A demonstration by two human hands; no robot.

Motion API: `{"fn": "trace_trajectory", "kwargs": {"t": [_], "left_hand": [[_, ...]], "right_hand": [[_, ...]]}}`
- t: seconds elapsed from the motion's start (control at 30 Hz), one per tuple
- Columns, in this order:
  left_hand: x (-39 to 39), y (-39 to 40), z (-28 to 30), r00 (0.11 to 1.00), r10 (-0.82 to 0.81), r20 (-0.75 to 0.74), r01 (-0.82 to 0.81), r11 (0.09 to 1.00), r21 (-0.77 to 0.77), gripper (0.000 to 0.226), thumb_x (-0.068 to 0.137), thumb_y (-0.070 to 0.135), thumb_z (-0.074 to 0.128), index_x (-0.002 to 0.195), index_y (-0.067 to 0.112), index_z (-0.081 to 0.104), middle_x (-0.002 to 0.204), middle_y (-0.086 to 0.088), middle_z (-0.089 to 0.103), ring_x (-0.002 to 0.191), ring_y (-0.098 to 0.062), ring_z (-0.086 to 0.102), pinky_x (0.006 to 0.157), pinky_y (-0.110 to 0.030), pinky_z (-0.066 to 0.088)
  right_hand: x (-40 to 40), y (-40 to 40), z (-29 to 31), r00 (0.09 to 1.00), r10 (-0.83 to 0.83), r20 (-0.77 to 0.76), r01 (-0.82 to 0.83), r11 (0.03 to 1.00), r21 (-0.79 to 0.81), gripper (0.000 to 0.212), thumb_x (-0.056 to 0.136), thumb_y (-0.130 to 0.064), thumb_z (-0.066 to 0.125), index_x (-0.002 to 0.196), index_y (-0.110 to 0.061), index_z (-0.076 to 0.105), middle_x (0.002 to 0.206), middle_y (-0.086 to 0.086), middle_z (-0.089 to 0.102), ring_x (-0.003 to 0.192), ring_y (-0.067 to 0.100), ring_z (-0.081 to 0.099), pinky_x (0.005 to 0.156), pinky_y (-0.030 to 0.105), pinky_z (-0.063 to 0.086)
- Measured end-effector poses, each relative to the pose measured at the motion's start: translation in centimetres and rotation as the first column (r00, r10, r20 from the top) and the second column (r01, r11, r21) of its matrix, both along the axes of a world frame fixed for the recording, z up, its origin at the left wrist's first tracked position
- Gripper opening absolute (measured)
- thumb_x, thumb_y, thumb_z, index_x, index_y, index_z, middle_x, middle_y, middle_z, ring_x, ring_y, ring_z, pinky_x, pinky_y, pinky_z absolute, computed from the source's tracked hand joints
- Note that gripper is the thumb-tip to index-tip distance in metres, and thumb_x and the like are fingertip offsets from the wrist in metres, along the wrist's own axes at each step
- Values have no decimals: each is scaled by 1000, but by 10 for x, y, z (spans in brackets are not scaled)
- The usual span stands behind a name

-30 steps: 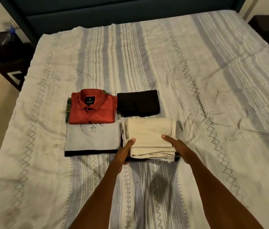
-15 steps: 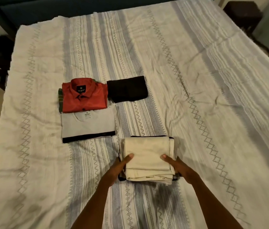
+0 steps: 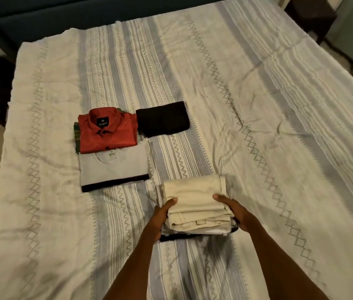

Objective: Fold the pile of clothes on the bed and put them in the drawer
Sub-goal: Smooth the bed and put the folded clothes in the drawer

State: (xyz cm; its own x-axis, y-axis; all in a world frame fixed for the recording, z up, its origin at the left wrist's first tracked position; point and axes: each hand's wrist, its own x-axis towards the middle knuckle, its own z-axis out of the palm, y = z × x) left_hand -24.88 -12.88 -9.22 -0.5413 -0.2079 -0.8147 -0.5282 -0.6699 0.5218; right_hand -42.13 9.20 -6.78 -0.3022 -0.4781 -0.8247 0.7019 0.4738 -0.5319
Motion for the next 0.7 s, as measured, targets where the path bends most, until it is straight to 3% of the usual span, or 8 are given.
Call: {"fn": "trace_trajectory", "kwargs": {"t": [0.07, 0.13, 0.23, 0.3, 0.5, 0.7], "left_hand": [[9, 7, 19, 1000, 10, -17, -11, 997, -70, 55, 83, 36, 77, 132, 18, 61, 118, -6, 72, 106, -24, 70, 89, -41, 58], [24, 18, 49, 998, 9, -64, -17, 992, -125, 47, 87, 29, 74, 131, 19, 61, 117, -5, 72, 105, -21, 71, 79, -32, 60], [46, 28, 85, 991, -42, -129, 18, 983, -185, 48, 89, 32, 72, 134, 22, 59, 124, -4, 70, 112, -21, 68, 92, -40, 56], [66, 38, 116, 984, -81, -157, 42, 971, -234, 53, 90, 37, 71, 139, 23, 55, 127, -3, 68, 116, -22, 66, 101, -48, 52], [139, 89, 214, 949, -198, -244, 116, 943, -313, 50, 91, 37, 69, 136, 21, 56, 125, -5, 69, 112, -23, 68, 98, -48, 53], [200, 149, 286, 896, -286, -340, 144, 911, -386, 49, 89, 41, 70, 133, 21, 59, 118, -2, 72, 106, -21, 70, 88, -40, 58]], "right_hand": [[14, 9, 15, 999, -19, 36, 19, 1000, -17, 57, 81, -53, 76, 115, -8, 73, 97, 15, 74, 62, 26, 67, 50, 27, 45], [38, 24, 34, 991, -115, 68, 120, 990, -69, 46, 92, -41, 68, 123, -7, 69, 116, 19, 72, 100, 34, 72, 82, 37, 56], [71, 39, 61, 982, -187, 37, 190, 975, -119, 49, 93, -35, 69, 131, -5, 64, 126, 22, 67, 117, 36, 65, 107, 48, 46], [99, 55, 87, 973, -231, -7, 227, 961, -159, 52, 92, -34, 71, 134, -5, 61, 127, 22, 66, 118, 37, 64, 109, 52, 44], [194, 114, 178, 920, -341, -194, 285, 921, -267, 52, 92, -36, 71, 136, -10, 59, 125, 17, 69, 116, 34, 66, 106, 52, 47], [270, 176, 248, 835, -446, -322, 349, 882, -315, 49, 90, -40, 72, 131, -17, 62, 118, 6, 73, 108, 24, 71, 91, 38, 56]]}}
